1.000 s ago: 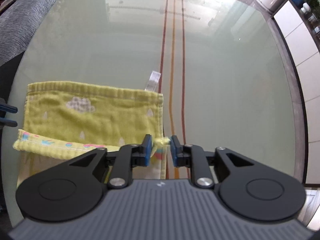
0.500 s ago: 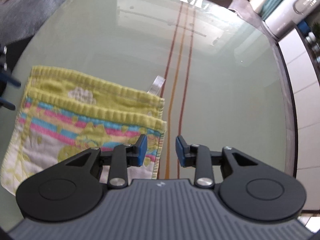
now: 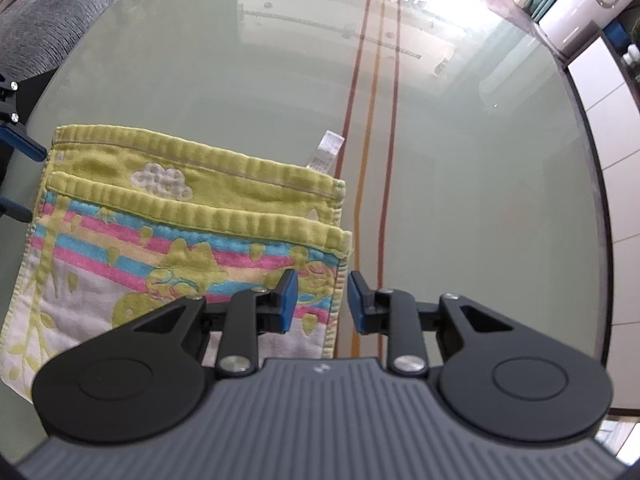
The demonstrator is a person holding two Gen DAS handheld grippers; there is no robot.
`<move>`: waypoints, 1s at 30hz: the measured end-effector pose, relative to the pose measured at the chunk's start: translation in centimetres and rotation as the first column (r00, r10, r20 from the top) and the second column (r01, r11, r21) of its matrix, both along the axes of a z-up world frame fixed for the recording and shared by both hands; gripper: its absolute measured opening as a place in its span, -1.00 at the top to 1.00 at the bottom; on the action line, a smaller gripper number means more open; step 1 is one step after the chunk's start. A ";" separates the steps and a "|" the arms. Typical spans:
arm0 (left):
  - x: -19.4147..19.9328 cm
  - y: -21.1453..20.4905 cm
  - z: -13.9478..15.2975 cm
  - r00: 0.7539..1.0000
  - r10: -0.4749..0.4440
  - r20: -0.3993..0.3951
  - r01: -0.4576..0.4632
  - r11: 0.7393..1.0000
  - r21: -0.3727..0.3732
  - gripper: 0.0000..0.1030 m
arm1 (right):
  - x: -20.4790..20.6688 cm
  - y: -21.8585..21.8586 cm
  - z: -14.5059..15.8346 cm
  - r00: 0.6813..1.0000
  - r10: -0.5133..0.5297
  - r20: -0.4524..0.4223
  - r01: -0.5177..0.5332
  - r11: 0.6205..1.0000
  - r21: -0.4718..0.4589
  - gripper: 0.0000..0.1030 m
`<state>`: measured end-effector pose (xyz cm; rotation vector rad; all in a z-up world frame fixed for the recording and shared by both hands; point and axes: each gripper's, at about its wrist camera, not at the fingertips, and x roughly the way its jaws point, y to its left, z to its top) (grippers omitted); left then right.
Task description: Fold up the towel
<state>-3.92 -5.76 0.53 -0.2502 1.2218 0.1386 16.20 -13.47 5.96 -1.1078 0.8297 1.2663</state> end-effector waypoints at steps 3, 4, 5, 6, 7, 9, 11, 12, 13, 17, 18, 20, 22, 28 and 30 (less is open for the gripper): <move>0.3 0.2 -0.1 1.000 -0.003 0.000 0.003 1.000 -0.009 0.00 | 0.0 0.0 -0.1 1.000 0.000 -0.016 0.000 1.000 0.009 0.47; 0.5 0.3 -0.1 1.000 -0.005 0.000 0.005 1.000 -0.011 0.00 | 0.1 0.0 -0.1 1.000 0.000 -0.023 0.000 1.000 0.014 0.46; 0.6 0.2 -0.2 1.000 -0.012 0.003 0.012 1.000 -0.010 0.00 | 0.1 0.0 -0.1 1.000 -0.001 -0.030 0.002 1.000 0.022 0.46; 0.7 0.2 -0.2 1.000 -0.013 0.004 0.013 1.000 -0.010 0.00 | 0.2 0.0 0.0 0.999 -0.002 -0.038 0.003 1.000 0.029 0.46; 0.9 0.2 -0.2 1.000 -0.014 0.005 0.014 1.000 -0.010 0.00 | 0.3 0.0 -0.1 0.999 -0.004 -0.044 0.006 0.999 0.033 0.46; 1.2 0.5 -0.3 1.000 -0.008 0.011 0.009 1.000 -0.017 0.00 | 0.4 0.0 -0.2 0.999 -0.011 -0.048 0.012 0.999 0.034 0.46; 1.5 0.6 -0.4 1.000 -0.004 0.014 0.005 1.000 -0.020 0.00 | 0.5 -0.2 -0.3 0.999 -0.014 -0.053 0.016 0.999 0.035 0.46; 1.7 0.8 -0.4 1.000 -0.003 0.014 0.003 1.000 -0.022 0.00 | 0.6 -0.2 -0.4 0.998 -0.015 -0.054 0.017 0.999 0.035 0.46; 1.7 0.6 -0.4 1.000 0.000 0.014 0.000 1.000 -0.025 0.01 | 0.6 -0.3 -0.4 0.998 -0.015 -0.055 0.017 0.999 0.036 0.46; 1.5 0.2 0.2 1.000 -0.007 0.028 0.007 1.000 -0.013 0.01 | 0.8 -0.3 -0.6 0.998 -0.012 -0.060 0.014 0.999 0.032 0.46; 1.7 0.0 0.1 0.999 -0.019 0.029 0.019 1.000 0.001 0.01 | 0.8 -0.2 -0.5 0.998 -0.010 -0.061 0.012 0.999 0.030 0.46; 2.0 -0.4 -0.3 0.999 -0.026 0.022 0.026 1.000 0.006 0.01 | 0.9 0.0 -0.5 0.998 -0.007 -0.063 0.008 1.000 0.025 0.46; 2.3 -0.4 -0.8 1.000 -0.023 0.013 0.023 1.000 0.008 0.01 | 1.1 0.2 -0.5 0.998 -0.003 -0.065 0.004 1.000 0.020 0.46; 3.3 -1.2 -1.0 0.999 -0.036 -0.028 0.038 0.998 0.049 0.06 | 1.4 0.8 -0.4 0.997 0.008 -0.071 -0.008 1.000 0.006 0.46; 3.7 -1.4 -1.2 0.998 -0.041 -0.046 0.044 0.997 0.062 0.06 | 1.5 1.0 -0.4 0.997 0.010 -0.075 -0.010 1.000 0.001 0.44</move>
